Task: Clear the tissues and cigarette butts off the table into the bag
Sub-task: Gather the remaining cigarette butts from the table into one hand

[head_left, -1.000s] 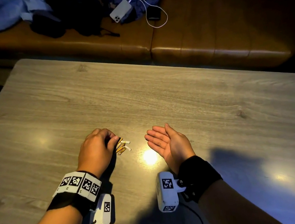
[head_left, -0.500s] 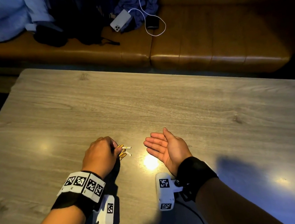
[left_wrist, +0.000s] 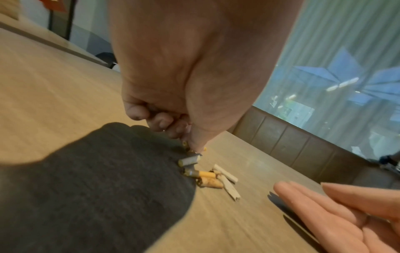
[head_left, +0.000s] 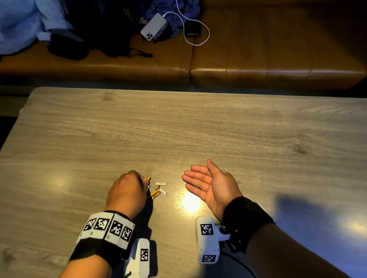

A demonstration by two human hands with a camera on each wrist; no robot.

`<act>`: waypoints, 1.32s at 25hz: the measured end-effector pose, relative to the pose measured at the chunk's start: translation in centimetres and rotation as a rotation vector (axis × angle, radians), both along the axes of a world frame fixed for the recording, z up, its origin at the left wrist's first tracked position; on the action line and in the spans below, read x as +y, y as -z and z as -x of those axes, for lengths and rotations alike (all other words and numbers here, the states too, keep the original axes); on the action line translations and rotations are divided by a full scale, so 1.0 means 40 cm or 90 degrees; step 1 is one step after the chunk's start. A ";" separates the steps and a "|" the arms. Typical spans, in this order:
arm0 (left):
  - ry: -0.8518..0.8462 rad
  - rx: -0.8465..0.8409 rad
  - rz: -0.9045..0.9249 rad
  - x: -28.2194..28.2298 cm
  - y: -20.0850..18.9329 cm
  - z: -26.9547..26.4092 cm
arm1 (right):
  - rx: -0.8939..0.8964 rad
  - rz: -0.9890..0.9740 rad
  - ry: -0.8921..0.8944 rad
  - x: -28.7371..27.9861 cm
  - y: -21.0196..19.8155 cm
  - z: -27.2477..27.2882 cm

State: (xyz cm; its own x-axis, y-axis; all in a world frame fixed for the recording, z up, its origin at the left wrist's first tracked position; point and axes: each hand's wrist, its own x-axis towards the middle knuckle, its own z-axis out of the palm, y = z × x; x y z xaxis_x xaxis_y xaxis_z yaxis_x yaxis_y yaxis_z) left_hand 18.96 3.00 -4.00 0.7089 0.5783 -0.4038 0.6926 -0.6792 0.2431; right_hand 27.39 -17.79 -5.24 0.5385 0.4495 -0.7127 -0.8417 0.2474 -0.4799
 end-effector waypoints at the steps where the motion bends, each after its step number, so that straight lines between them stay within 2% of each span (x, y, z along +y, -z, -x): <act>1: -0.020 -0.016 0.019 0.005 -0.004 0.004 | 0.003 0.000 0.002 0.000 -0.001 -0.001; 4: -0.038 -0.111 0.077 -0.019 -0.029 0.012 | 0.008 0.006 0.004 0.002 0.001 -0.004; 8: 0.050 -0.224 0.112 -0.154 -0.056 -0.016 | 0.021 0.019 0.009 0.006 0.000 -0.004; 11: 0.102 -0.196 0.085 -0.240 -0.040 -0.062 | 0.045 0.015 0.026 0.010 -0.011 -0.007; 15: 0.139 -0.133 0.027 -0.283 -0.019 -0.097 | 0.068 0.013 0.084 0.015 -0.025 -0.011; 18: 0.165 -0.163 0.016 -0.288 -0.029 -0.083 | 0.040 0.063 0.069 0.019 -0.026 -0.010; 21: 0.117 -0.270 0.061 -0.250 -0.043 -0.021 | 0.040 0.075 0.063 0.020 -0.029 -0.005; 23: 0.005 -0.317 0.059 -0.185 -0.033 0.036 | 0.039 0.075 0.046 0.020 -0.029 -0.005; 26: -0.137 -0.274 0.034 -0.081 -0.005 0.109 | 0.041 0.078 0.027 0.018 -0.030 -0.005; 29: -0.130 -0.197 0.018 -0.046 0.022 0.134 | 0.035 0.091 0.025 0.023 -0.031 -0.004; 33: -0.122 -0.240 0.016 -0.049 0.038 0.122 | 0.029 0.093 0.020 0.026 -0.030 -0.002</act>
